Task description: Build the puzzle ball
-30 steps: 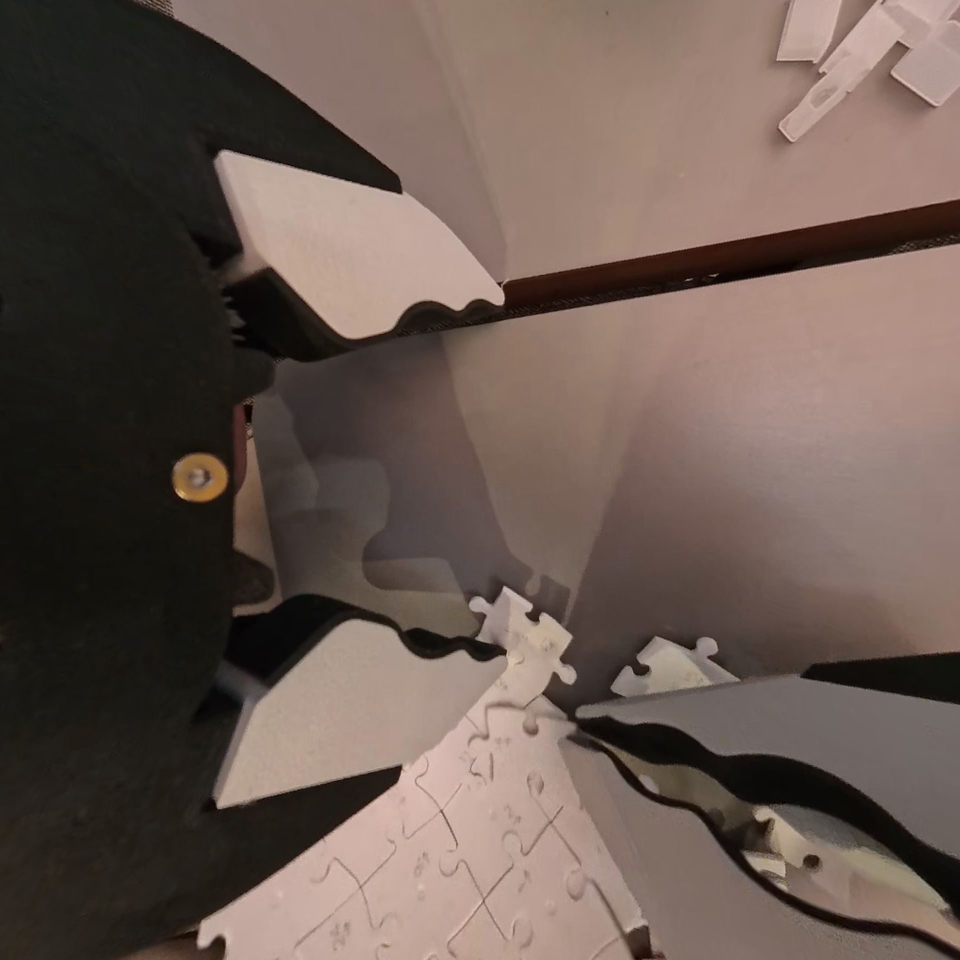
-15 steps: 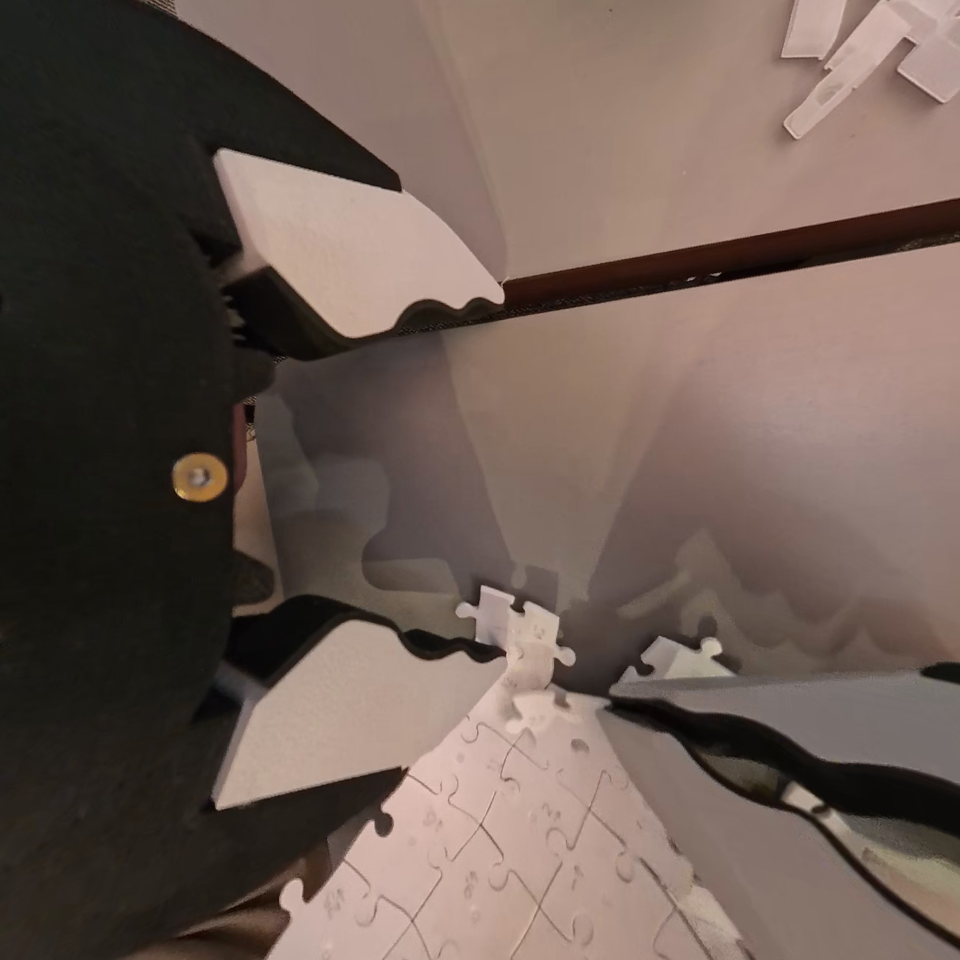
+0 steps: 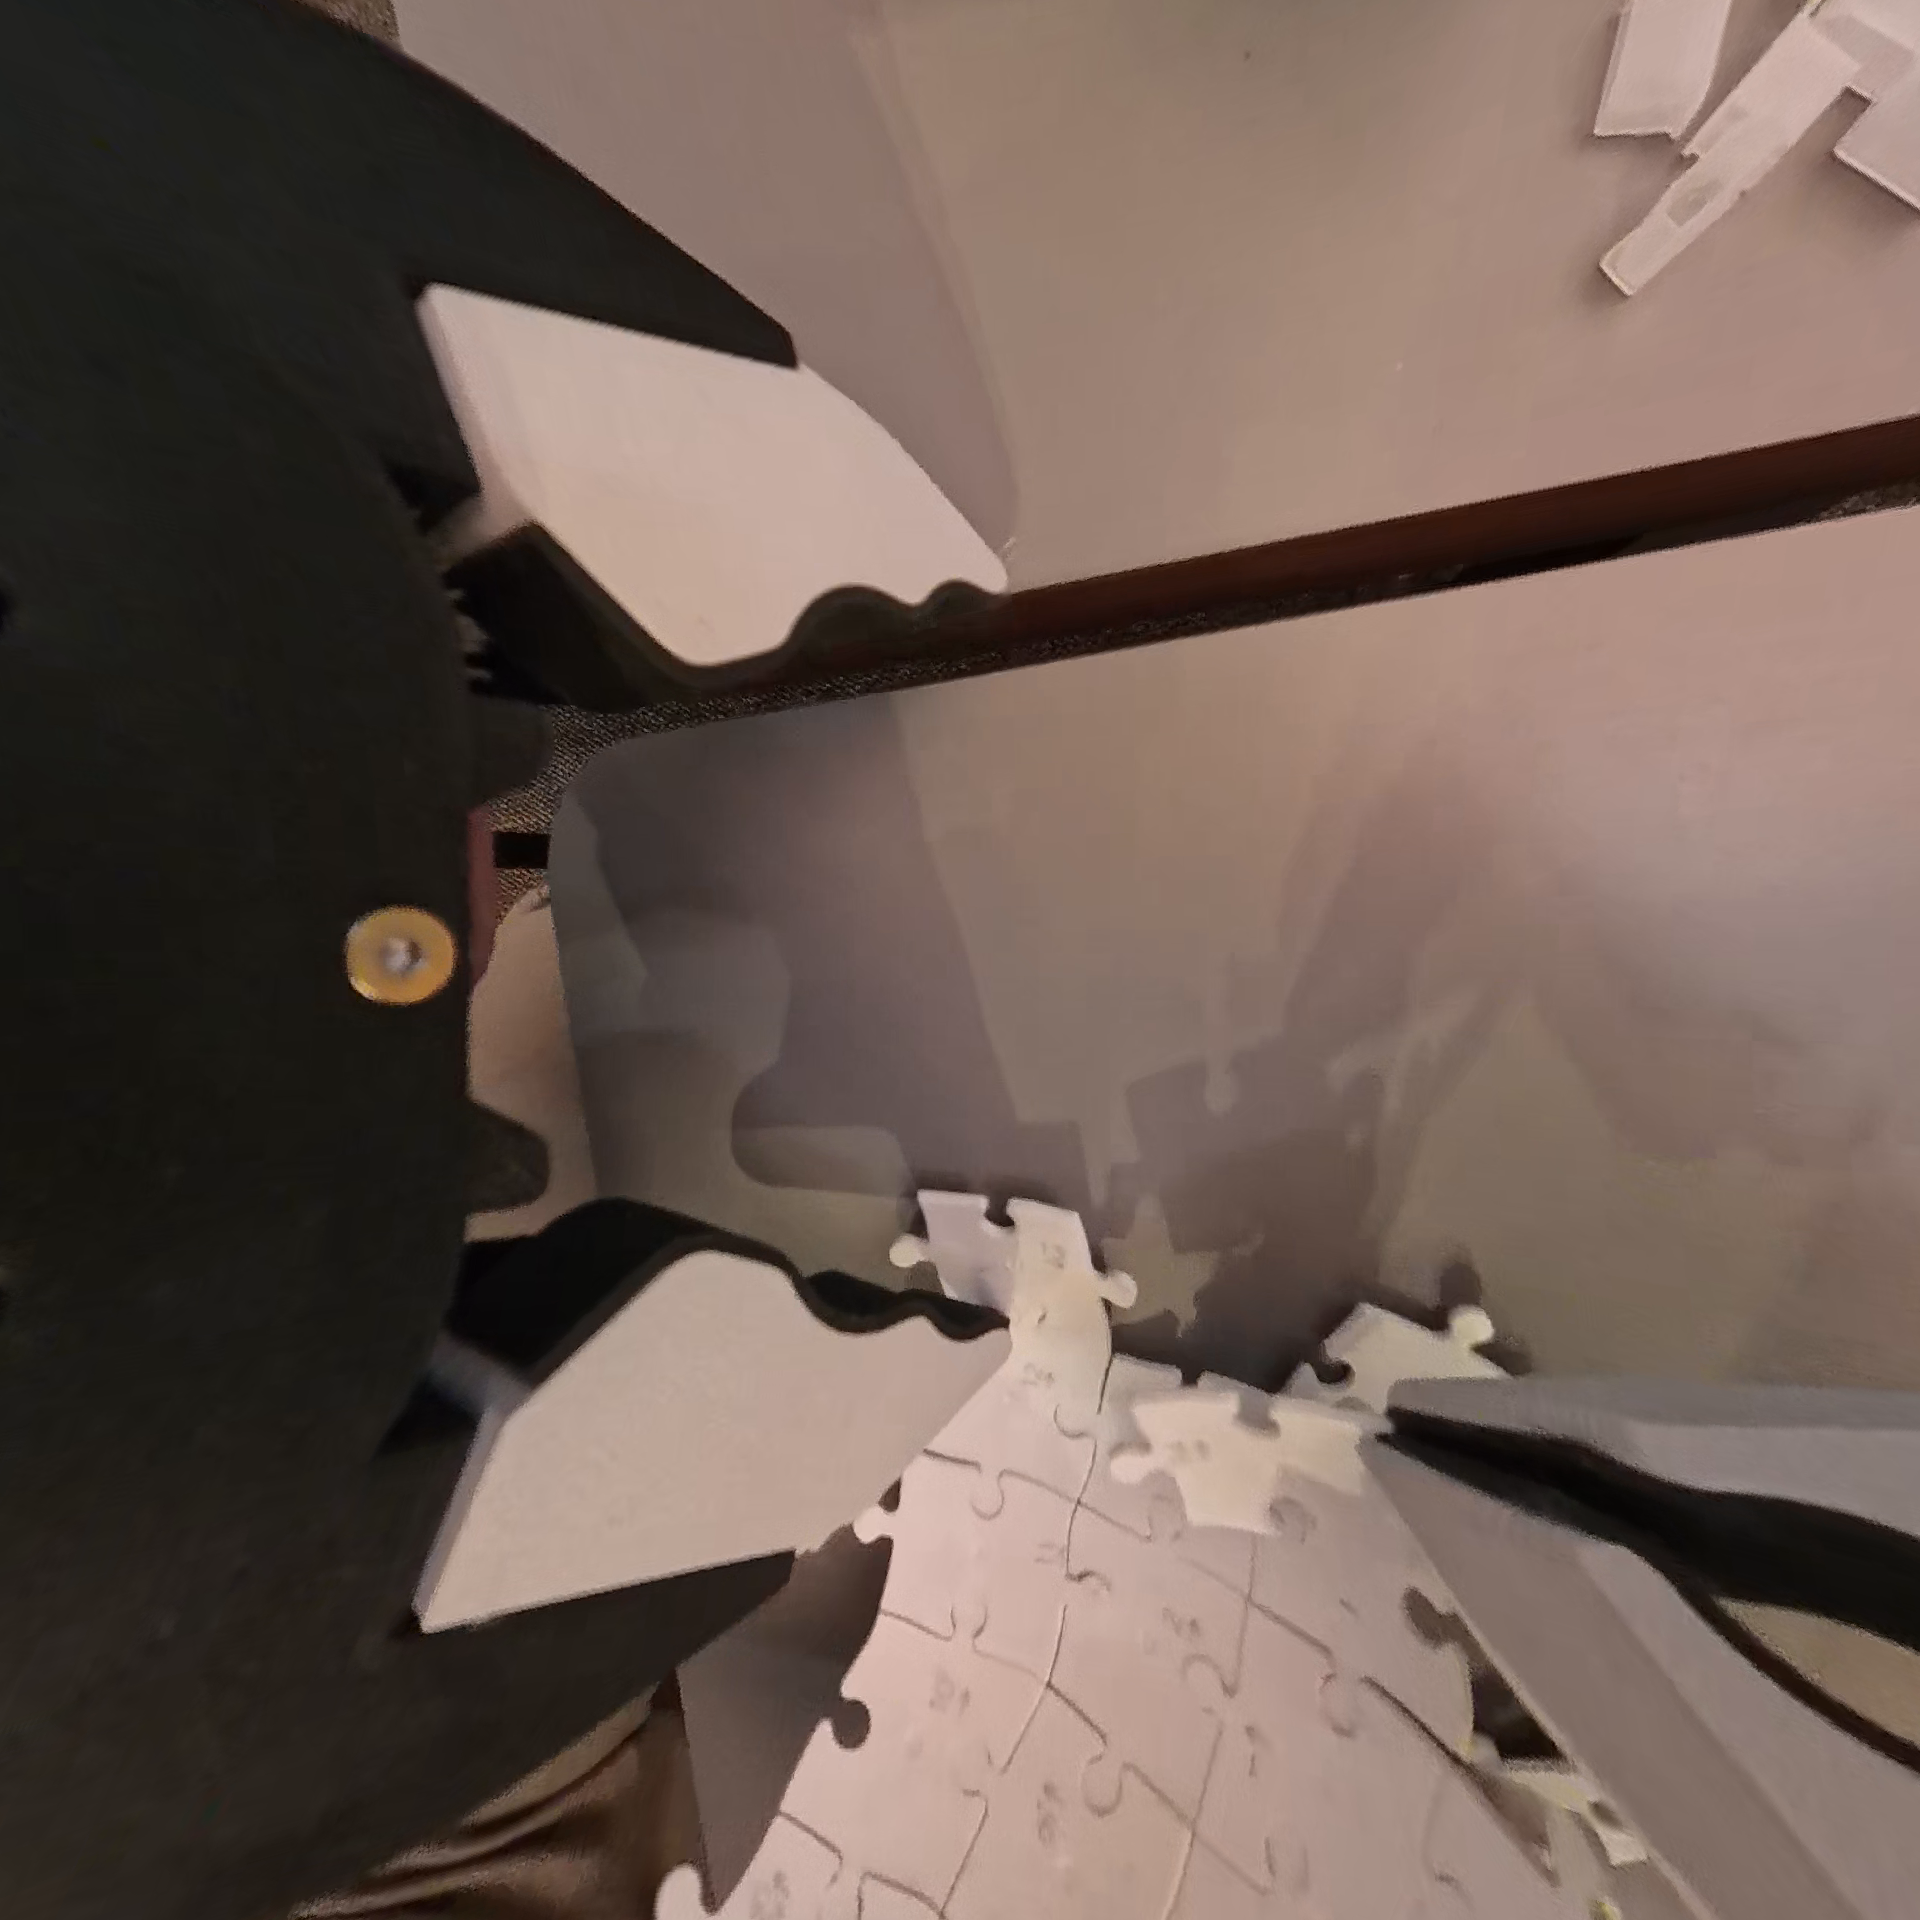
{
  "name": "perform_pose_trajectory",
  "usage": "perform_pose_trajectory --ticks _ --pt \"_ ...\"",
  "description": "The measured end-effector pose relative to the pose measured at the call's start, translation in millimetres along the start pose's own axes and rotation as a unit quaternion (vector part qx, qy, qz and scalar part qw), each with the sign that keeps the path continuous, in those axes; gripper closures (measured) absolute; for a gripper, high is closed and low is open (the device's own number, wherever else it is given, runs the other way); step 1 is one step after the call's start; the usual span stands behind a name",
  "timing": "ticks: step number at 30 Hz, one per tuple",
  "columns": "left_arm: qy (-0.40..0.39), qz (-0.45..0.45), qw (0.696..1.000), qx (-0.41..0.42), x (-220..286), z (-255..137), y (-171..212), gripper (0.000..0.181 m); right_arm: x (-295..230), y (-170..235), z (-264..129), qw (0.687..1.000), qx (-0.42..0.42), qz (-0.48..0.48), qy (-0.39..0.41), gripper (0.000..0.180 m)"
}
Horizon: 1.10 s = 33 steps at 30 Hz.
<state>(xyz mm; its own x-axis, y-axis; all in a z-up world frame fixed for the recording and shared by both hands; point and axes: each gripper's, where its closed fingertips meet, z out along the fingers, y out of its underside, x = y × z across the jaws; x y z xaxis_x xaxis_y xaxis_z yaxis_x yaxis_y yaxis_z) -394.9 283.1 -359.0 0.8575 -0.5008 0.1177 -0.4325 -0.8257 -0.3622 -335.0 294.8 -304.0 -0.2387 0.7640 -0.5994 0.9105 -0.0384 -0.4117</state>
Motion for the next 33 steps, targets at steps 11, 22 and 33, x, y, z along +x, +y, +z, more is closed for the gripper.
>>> perform_pose_trajectory --ticks 11,22,33 --pt "-0.036 0.024 0.999 -0.005 -18.0 -4.6 -8.8 0.060 3.8 4.1 5.2 0.999 -0.045 -0.004 -0.013 0.180" --pt "-0.033 0.029 0.999 -0.005 -15.9 -2.1 -13.5 0.061 -1.5 11.2 17.0 0.997 -0.079 -0.003 -0.019 0.180" --pt "-0.034 0.022 0.999 -0.005 -15.9 -4.3 -8.0 0.062 21.3 -5.6 -14.4 0.984 0.135 0.092 0.068 0.180"
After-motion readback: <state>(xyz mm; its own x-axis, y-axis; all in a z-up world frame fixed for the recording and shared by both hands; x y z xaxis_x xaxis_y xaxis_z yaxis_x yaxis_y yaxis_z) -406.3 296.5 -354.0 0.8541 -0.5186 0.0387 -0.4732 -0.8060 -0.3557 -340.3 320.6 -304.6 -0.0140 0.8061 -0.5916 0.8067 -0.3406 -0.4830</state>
